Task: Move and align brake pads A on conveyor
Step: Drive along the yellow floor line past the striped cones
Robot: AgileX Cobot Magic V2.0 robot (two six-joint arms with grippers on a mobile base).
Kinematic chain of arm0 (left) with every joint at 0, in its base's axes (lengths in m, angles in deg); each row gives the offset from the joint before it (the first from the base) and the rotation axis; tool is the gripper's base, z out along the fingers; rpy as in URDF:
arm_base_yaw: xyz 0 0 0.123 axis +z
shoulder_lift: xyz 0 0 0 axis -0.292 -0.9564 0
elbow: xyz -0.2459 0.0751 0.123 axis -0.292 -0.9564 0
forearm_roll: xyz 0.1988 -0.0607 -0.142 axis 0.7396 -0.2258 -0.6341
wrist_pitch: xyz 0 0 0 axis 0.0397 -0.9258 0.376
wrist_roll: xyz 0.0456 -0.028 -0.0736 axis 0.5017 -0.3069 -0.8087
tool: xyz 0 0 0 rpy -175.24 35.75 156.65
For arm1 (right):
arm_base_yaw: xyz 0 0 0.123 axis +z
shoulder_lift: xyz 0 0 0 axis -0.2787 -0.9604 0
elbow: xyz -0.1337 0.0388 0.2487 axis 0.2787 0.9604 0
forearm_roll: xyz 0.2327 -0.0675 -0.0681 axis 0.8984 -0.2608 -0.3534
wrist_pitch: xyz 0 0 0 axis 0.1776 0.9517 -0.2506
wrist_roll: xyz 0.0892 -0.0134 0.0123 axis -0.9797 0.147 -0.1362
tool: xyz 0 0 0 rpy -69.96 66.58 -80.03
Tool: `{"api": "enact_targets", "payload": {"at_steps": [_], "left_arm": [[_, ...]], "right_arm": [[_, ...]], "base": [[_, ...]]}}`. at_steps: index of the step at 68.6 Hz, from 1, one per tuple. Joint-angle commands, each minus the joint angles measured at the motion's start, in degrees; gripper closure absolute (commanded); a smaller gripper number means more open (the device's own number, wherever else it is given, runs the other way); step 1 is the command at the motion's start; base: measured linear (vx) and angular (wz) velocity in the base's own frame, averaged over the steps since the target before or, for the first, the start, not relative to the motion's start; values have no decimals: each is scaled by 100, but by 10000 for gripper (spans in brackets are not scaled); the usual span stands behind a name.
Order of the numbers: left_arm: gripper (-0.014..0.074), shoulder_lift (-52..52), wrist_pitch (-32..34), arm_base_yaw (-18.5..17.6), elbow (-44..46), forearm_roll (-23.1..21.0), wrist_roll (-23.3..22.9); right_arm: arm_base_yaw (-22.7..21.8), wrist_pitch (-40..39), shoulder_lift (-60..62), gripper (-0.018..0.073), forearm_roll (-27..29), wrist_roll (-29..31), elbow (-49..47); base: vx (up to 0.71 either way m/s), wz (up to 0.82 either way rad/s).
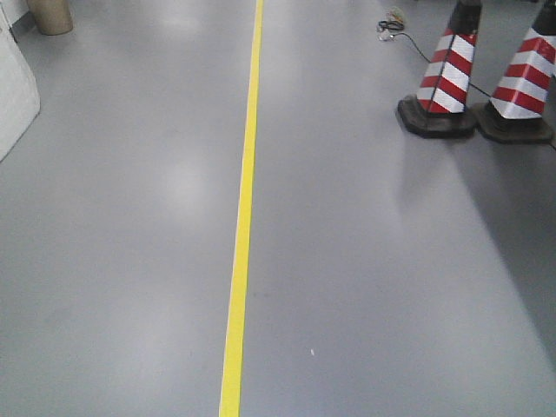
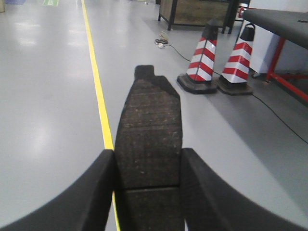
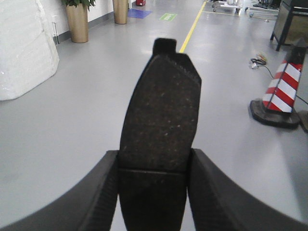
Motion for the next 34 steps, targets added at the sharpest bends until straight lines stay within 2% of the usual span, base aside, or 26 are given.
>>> {"api": "enact_targets", "payload": {"at_steps": [1,16,34], "left_arm": [[603,-80,537,-30,153,29,-4],[603,-80,537,-12,153,29,-4],[603,-80,537,-14,153,34,-4]], "right_arm": [[-27,-557,-67,561,1,31,-166],[-27,-557,-67,561,1,31,-166],[-27,-557,-67,561,1,31,-166]], "base": [[80,13],[79,6],[78,-8]]}}
